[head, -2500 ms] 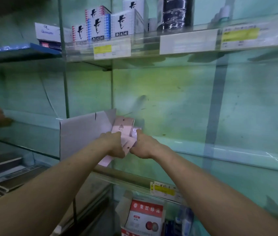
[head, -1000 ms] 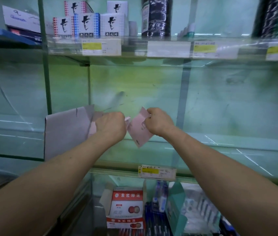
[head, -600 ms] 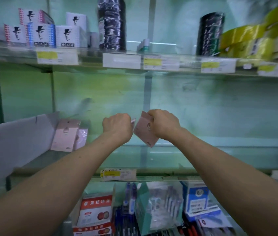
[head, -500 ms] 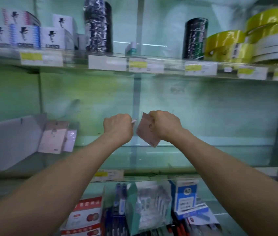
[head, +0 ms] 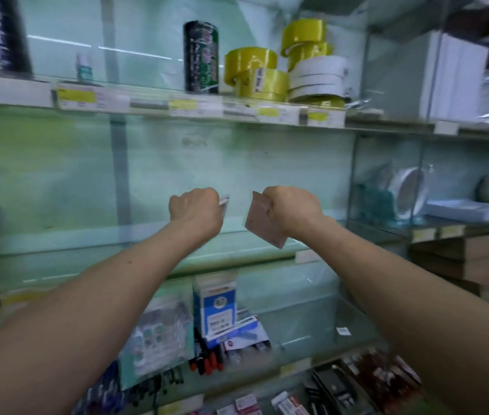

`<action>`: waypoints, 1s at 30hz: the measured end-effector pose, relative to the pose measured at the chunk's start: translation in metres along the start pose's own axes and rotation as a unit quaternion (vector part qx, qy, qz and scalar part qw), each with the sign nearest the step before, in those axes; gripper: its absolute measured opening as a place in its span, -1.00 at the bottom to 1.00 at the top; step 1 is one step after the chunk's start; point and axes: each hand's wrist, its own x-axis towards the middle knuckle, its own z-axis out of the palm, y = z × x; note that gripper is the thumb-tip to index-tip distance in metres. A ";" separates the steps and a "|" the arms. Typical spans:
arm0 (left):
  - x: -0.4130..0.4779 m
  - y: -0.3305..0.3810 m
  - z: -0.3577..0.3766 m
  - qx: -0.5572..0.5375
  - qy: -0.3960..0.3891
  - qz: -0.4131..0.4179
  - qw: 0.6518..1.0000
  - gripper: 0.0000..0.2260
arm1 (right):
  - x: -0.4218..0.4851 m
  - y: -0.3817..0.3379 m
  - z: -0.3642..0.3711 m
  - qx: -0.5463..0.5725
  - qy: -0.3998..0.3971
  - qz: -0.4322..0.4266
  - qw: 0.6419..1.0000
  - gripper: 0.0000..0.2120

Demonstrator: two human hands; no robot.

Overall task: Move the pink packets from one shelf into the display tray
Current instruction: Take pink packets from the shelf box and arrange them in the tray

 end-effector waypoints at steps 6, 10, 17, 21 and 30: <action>-0.023 0.082 -0.002 -0.028 -0.002 0.044 0.999 -0.74 | -0.039 0.074 -0.014 -0.038 0.005 0.040 0.998 -0.78; -0.040 0.139 -0.002 -0.044 -0.023 0.078 0.996 -0.75 | -0.075 0.122 -0.030 -0.062 -0.003 0.067 0.996 -0.81; -0.063 0.219 0.005 -0.063 -0.053 0.134 0.988 -0.82 | -0.131 0.193 -0.053 -0.075 -0.016 0.129 0.989 -0.73; -0.067 0.259 0.015 -0.061 -0.067 0.160 0.983 -0.75 | -0.155 0.227 -0.062 -0.095 -0.019 0.153 0.983 -0.70; -0.060 0.351 0.043 -0.087 -0.087 0.208 0.970 -0.72 | -0.171 0.307 -0.058 -0.115 -0.044 0.224 0.967 -0.72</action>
